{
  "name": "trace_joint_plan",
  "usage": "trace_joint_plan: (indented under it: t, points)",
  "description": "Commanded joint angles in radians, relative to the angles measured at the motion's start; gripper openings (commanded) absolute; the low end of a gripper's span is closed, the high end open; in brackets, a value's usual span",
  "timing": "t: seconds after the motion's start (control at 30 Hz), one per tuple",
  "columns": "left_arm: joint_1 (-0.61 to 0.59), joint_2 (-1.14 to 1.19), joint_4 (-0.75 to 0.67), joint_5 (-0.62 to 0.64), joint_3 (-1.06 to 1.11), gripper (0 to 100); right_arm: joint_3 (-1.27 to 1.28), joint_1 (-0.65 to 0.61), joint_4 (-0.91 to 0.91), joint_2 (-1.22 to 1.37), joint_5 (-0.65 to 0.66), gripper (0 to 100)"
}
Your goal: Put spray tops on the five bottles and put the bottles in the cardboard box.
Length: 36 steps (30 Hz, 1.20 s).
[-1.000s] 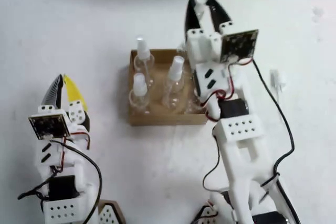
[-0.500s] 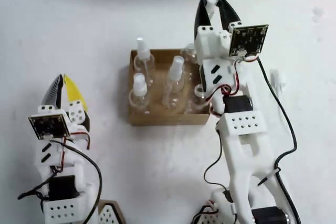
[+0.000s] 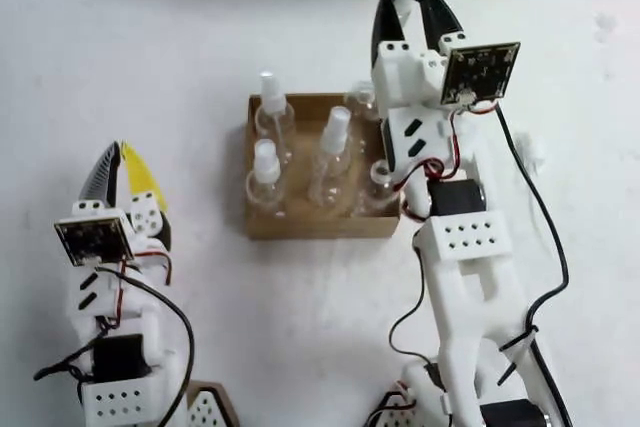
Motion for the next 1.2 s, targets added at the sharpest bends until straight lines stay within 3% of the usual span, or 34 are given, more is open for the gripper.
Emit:
trace_joint_plan:
  t: [0.0, 1.17]
  points:
    - [-0.008, -0.015, -0.032, -0.011, -0.018, 3, -0.049, -0.01, -0.001, -0.018, -0.011, 1.5]
    - [-0.008, -0.015, -0.032, -0.011, -0.018, 3, -0.075, -0.018, 0.061, 0.102, -0.012, 1.5]
